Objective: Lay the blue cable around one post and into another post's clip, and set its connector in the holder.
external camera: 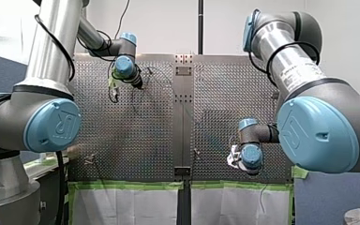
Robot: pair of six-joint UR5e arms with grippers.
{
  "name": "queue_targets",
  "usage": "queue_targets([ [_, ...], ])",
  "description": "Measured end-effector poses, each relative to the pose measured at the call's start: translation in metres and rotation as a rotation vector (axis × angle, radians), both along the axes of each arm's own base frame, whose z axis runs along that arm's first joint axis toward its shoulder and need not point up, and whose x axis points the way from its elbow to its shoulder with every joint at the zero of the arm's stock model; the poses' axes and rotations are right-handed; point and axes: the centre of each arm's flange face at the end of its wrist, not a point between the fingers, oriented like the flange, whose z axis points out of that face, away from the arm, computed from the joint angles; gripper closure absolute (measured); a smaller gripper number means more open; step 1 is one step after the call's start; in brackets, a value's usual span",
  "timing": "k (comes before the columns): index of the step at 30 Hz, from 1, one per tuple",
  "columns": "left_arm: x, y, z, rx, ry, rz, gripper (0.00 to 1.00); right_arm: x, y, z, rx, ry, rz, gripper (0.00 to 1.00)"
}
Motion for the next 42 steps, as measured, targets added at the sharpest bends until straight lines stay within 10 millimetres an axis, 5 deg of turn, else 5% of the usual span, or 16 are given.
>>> queue_targets([
  [20,0.001,0.001,0.0,-0.002,0.0,0.003,0.0,-0.011,0.005,-0.084,-0.023,0.042,-0.017,0.7],
  [31,0.001,0.001,0.0,-0.005,0.0,0.003,0.0,-0.013,0.024,-0.134,-0.021,0.041,0.004,0.67],
  [42,0.001,0.003,0.0,-0.014,-0.001,0.007,0.0,-0.001,0.002,-0.104,-0.114,0.018,0.057,0.67],
])
